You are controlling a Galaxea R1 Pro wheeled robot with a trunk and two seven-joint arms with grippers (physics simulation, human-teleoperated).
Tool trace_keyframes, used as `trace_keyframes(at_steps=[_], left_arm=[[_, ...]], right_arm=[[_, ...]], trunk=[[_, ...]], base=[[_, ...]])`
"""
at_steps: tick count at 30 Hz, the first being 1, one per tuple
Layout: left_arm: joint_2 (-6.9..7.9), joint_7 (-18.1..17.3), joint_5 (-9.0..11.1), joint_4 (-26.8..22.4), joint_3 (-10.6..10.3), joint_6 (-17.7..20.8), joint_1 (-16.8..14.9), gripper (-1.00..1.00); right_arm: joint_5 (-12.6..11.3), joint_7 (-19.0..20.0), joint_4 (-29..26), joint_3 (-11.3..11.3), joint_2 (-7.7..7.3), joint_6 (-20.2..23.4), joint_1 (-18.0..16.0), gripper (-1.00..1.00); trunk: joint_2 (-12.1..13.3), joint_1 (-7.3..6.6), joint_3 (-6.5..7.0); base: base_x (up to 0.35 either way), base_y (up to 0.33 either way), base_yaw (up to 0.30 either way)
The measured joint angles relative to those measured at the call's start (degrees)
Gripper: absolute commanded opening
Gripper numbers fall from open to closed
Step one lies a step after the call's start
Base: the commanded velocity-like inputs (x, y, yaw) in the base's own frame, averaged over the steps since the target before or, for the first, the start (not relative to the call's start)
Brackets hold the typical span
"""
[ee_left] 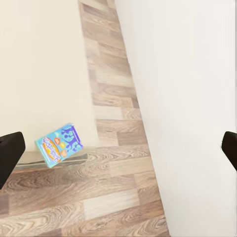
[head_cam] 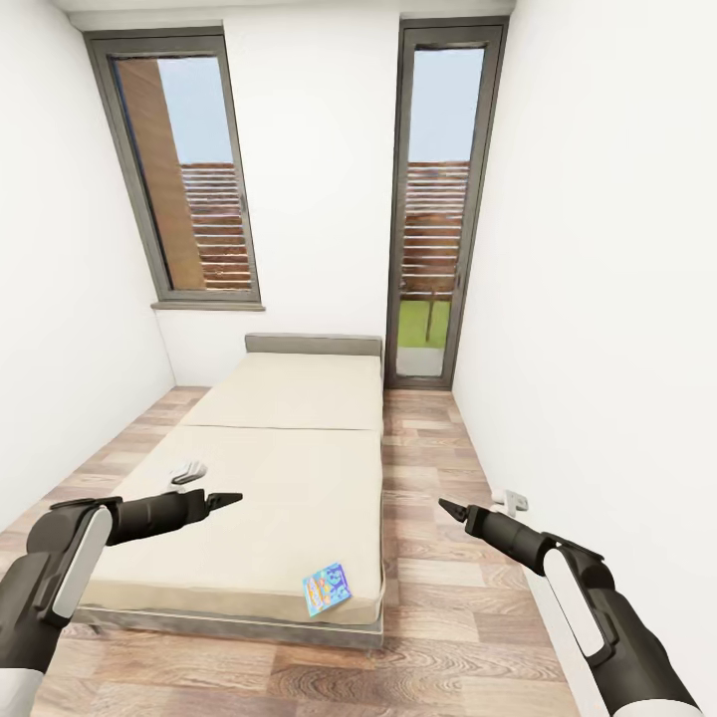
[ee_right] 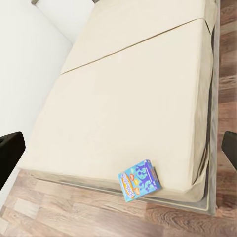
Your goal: Put all the toys in the child's room - the three board games (two on the bed and one on the table), the two jigsaw puzzles on the table, and the tennis ball on the table - inside the toy box on the table in the child's room.
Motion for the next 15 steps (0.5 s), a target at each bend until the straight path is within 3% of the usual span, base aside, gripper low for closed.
trace_keyframes(at_steps=[4,10,15], left_arm=[[-1.23,0.21,-0.09,0.74,-0.02,0.07,-0.03,1.00],[-1.91,0.32,-0.13,2.60,-0.03,0.13,-0.15,1.00],[-2.10,0.29,-0.08,5.24,-0.04,0.17,-0.26,1.00]], right_arm=[[-0.02,-0.02,0.01,0.00,0.01,0.05,0.00,1.00],[-0.12,-0.01,0.01,-0.22,-0.03,0.09,0.00,1.00],[-0.55,0.04,0.01,-1.69,0.05,0.34,0.00,1.00]], trunk=[[0.00,0.00,0.00],[0.00,0.00,0.00],[-1.99,1.10,-0.90]], base=[[0.000,-0.002,0.000],[0.000,0.000,0.000],[0.000,0.000,0.000]])
